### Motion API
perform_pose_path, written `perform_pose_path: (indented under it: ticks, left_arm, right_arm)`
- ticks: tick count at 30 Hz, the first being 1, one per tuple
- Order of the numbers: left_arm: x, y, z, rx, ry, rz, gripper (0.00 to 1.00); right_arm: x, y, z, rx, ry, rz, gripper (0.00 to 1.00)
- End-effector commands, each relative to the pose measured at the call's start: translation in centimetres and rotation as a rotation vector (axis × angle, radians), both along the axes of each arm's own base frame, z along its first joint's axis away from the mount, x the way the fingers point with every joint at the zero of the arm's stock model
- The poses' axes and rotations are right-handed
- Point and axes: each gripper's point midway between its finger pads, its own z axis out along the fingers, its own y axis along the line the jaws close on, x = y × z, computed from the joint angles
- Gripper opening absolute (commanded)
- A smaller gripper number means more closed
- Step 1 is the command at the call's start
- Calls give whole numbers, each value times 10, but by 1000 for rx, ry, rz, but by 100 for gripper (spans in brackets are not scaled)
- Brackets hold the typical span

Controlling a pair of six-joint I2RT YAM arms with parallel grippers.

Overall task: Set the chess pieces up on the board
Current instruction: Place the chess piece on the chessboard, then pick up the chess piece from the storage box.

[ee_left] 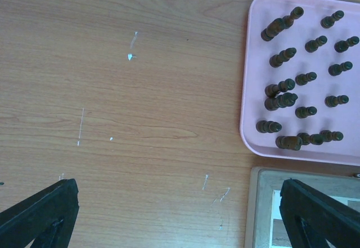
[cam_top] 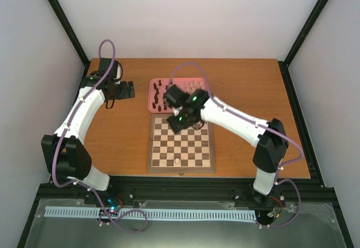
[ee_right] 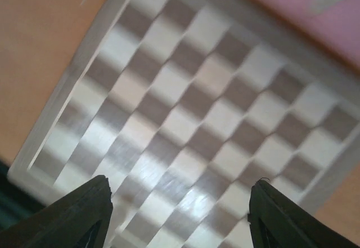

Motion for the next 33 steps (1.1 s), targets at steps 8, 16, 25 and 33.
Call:
perform_pose_path:
  ticks: [8,16,25,33]
  left_arm:
    - [3,-3,10,-20,-33,1,100]
    - [6,-2,1,-9,-6,5,100]
    - [12,-3,-8,-6,18,7,100]
    - [14,-2,-11,1,24,10,100]
  right_arm:
    - [192,-39,-13,22,-188,-254,62]
    - [233,-40,-55,-34,-182,-250,56]
    - [231,-40,-84,-61,-115,-247,49]
    - [219,-42,-101,-73,-62,-238,48]
